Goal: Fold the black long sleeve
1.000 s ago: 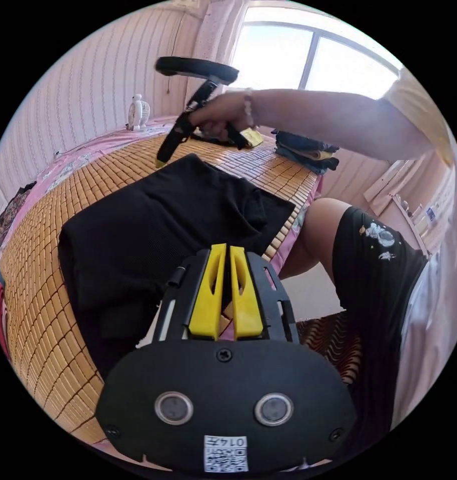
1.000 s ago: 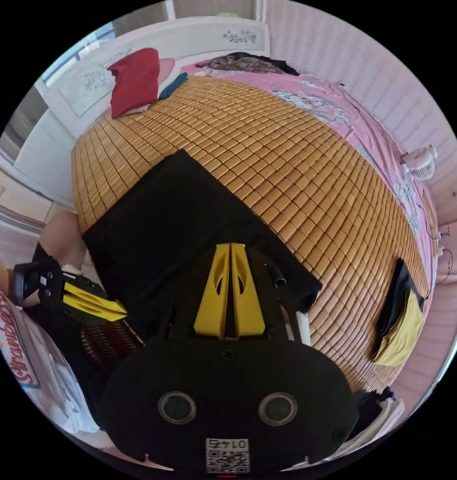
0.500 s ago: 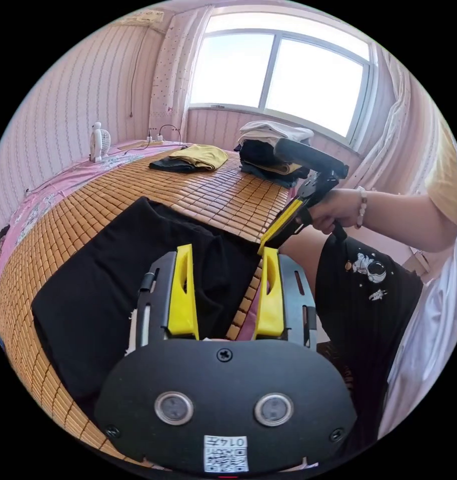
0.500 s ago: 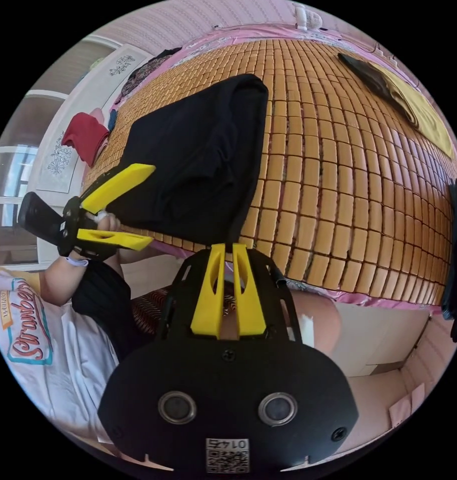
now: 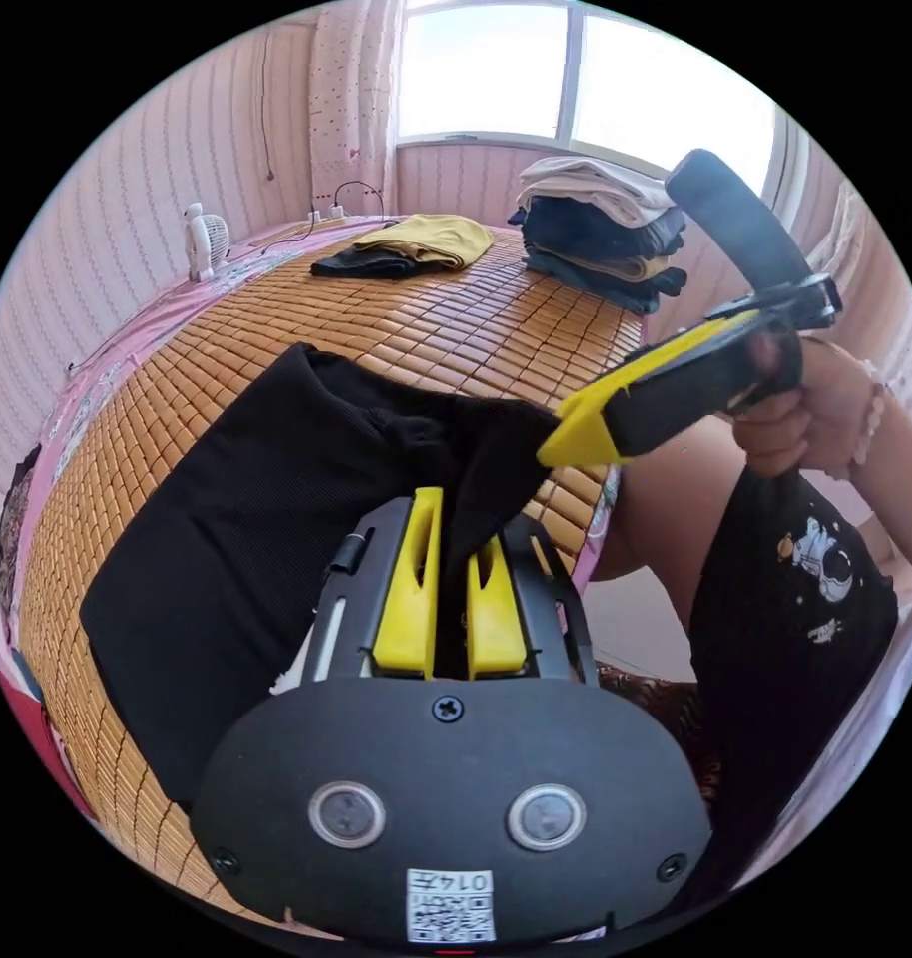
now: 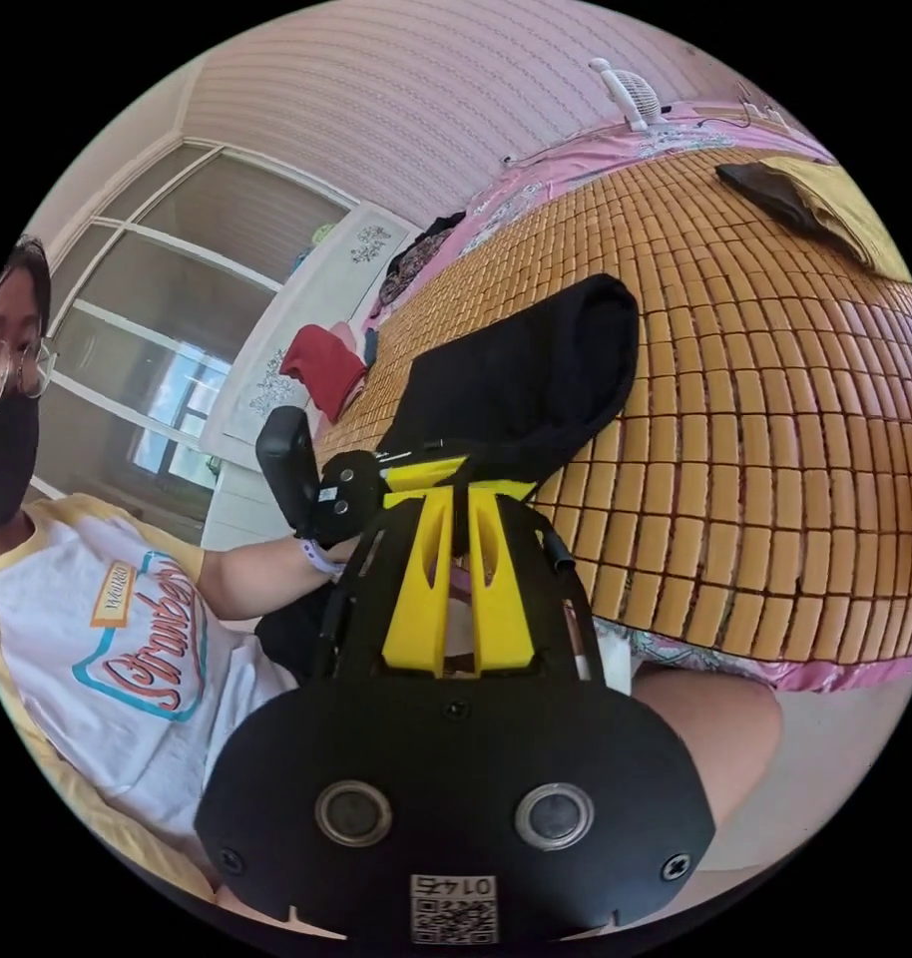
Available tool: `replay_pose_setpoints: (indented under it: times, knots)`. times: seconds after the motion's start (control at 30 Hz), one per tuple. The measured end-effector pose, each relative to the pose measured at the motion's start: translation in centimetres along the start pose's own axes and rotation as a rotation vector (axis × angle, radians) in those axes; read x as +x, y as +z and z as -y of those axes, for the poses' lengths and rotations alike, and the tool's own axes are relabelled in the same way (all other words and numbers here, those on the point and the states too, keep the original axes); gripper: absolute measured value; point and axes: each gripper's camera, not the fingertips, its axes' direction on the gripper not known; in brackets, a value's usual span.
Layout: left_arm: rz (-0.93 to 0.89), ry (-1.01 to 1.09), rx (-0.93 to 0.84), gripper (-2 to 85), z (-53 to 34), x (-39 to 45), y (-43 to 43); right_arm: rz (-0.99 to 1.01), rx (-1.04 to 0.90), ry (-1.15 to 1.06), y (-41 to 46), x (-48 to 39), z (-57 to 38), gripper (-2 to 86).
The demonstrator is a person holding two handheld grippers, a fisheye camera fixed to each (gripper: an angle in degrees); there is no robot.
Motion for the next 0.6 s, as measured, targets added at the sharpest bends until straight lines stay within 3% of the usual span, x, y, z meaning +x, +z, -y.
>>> replay_pose_setpoints:
  times: [0.13,0.23,0.33,0.43,0.6]
  knots:
    - [-0.085,0.062,-0.001,3.2,-3.2,1.1,-2.6,-0.175,0.141,0.154,-2.5,4.4,-1.2,10.9]
    - [-0.096,0.107,0.012,3.1,-6.1,2.3,-4.8,-0.151,0.218,0.224,-1.9,7.1,-0.4,13.0]
    - [-0.113,0.098,0.018,3.0,-8.4,2.5,-6.6,-0.188,0.258,0.253,-0.3,8.6,0.0,10.9]
    - [-0.114,0.091,0.034,2.8,-10.1,2.2,-8.0,-0.170,0.285,0.260,-0.3,9.1,-0.7,3.6]
    - [-0.092,0.097,0.096,2.2,-12.0,1.5,-10.2,-0.073,0.372,0.245,-4.3,8.4,-2.8,1.2]
